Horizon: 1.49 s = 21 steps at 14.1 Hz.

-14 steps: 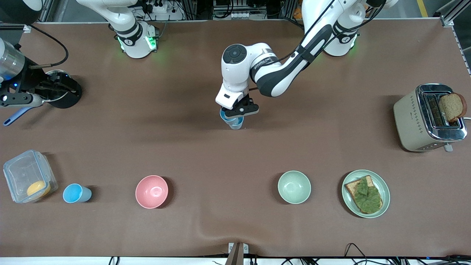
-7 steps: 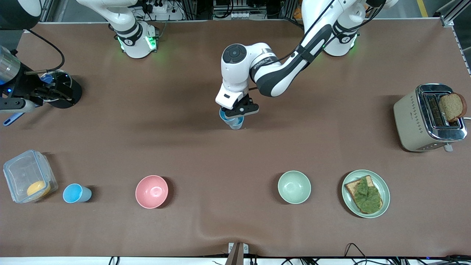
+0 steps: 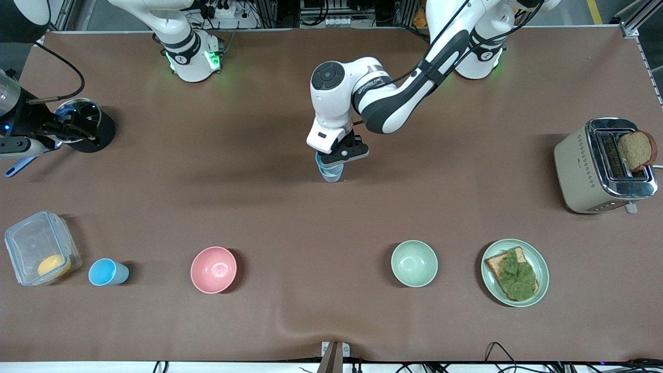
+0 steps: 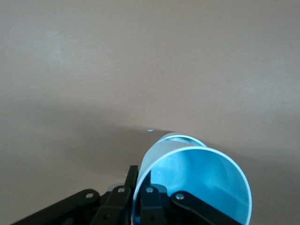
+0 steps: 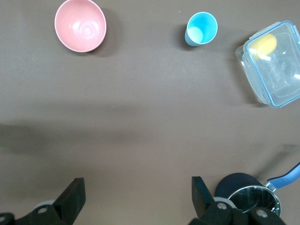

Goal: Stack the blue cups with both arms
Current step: 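Lower the held blue cup into the standing cup with the left gripper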

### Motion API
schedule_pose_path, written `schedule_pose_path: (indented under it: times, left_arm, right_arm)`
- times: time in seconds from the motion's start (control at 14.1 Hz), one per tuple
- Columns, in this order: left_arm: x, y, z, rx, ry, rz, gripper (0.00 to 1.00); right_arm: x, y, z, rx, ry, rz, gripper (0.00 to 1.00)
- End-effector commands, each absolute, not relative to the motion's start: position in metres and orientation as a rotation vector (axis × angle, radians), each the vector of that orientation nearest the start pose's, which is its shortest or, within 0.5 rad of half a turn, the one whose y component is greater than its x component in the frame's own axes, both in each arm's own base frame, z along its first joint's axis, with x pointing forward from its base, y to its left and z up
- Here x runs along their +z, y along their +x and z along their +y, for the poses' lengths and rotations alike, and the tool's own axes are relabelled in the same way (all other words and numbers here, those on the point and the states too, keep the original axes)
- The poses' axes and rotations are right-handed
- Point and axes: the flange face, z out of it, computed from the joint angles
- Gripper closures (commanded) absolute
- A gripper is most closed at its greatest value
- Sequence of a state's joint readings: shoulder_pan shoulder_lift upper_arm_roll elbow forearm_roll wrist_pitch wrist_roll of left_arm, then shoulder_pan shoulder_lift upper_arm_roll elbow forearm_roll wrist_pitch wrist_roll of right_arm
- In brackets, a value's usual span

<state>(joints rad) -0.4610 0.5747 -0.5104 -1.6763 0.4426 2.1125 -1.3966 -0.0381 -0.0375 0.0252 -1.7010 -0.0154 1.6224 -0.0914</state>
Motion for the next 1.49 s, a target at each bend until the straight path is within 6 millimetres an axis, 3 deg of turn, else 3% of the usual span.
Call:
schedule_pose_path:
  times: [0.0,1.07,1.14,1.21,1.42]
  left_arm:
    - [0.302,0.422,-0.515,-0.131,-3.006,-0.396,1.00]
    - [0.288,0.415,-0.531,-0.138,-3.053,-0.350,1.00]
    - [0.288,0.415,-0.531,-0.138,-3.055,-0.340,0.63]
    - [0.289,0.417,-0.530,-0.144,-3.055,-0.325,0.01]
    - [0.299,0.419,-0.531,-0.171,-3.062,-0.330,0.00]
  right_arm:
    - [0.587,0.539,-0.011,0.094,-3.136,-0.144,0.00]
    - [0.586,0.540,-0.010,0.097,-3.137,-0.135,0.00]
    - [0.586,0.539,-0.009,0.099,-3.137,-0.137,0.00]
    - [0.586,0.540,-0.009,0.097,-3.137,-0.137,0.00]
    - [0.586,0.540,-0.010,0.099,-3.135,-0.135,0.00]
